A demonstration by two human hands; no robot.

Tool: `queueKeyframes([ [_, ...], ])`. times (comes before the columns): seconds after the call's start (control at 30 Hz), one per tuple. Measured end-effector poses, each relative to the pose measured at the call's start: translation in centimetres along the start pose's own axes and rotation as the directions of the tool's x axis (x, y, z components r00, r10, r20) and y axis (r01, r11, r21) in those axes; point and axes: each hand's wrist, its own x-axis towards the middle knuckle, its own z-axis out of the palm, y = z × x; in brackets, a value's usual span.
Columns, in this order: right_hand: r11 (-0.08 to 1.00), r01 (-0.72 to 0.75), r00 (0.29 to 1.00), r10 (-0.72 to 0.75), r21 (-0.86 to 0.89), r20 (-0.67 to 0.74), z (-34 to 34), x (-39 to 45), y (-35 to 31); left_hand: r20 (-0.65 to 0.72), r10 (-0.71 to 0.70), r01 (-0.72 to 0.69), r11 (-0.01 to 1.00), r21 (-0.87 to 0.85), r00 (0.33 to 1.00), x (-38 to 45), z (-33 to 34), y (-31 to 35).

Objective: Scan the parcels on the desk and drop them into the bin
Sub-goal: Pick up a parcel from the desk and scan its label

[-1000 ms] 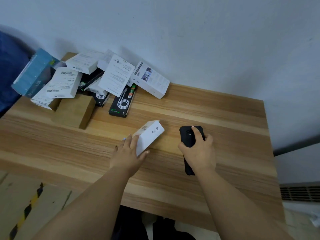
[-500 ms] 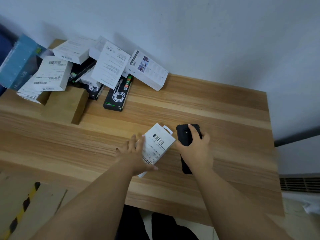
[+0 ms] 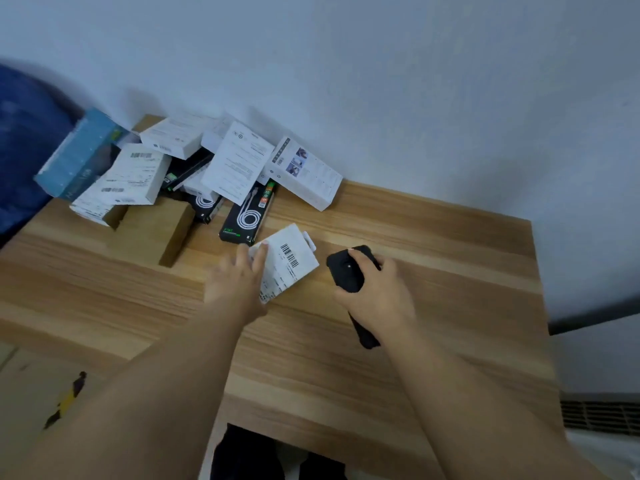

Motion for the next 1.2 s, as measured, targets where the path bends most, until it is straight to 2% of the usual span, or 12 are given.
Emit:
queueKeyframes([
  [0.13,0.953,0.253,0.964,-0.233,-0.167,0.129,-3.2,0.3,-4.3,-0.15,-0.029,0.052,0.987,0.15,0.988,0.4,-4.7,-4.2],
  [0.3,0.871,0.414,0.91,-0.397,-0.266,0.117,-7.0,-0.3,-8.5,-0.276,-0.053,0.123,0.962,0.243,0.96,-0.9,-8.9,-7.8],
  [0.43,0.826,0.467,0.882,-0.462,-0.317,0.095,-9.8,-0.9,-10.4,-0.331,-0.057,0.158,0.945,0.286,0.942,-2.0,-11.5,-9.4],
  [0.63,0.723,0.523,0.844,-0.511,-0.452,0.16,-12.6,-2.2,-12.4,-0.413,-0.07,0.198,0.94,0.276,0.908,-3.0,-13.0,-10.7],
  [0.8,0.655,0.541,0.829,-0.52,-0.527,0.206,-13.4,-2.9,-14.0,-0.402,-0.092,0.215,0.938,0.271,0.911,-3.6,-12.7,-11.7],
  [0.93,0.644,0.557,0.819,-0.533,-0.525,0.215,-13.2,-3.1,-15.1,-0.382,-0.106,0.22,0.938,0.269,0.918,-4.5,-12.3,-12.5],
  [1.07,0.716,0.547,0.829,-0.536,-0.434,0.16,-11.9,-3.4,-16.2,-0.346,-0.207,0.266,0.955,0.13,0.915,-5.2,-10.9,-13.3],
  [1.13,0.785,0.537,0.839,-0.534,-0.31,0.104,-10.9,-3.5,-17.2,-0.304,-0.33,0.33,0.942,-0.054,0.894,-5.6,-10.1,-13.7],
  [1.2,0.825,0.53,0.846,-0.53,-0.198,0.058,-9.5,-3.7,-18.8,-0.216,-0.465,0.397,0.87,-0.293,0.859,-6.1,-9.3,-14.6],
])
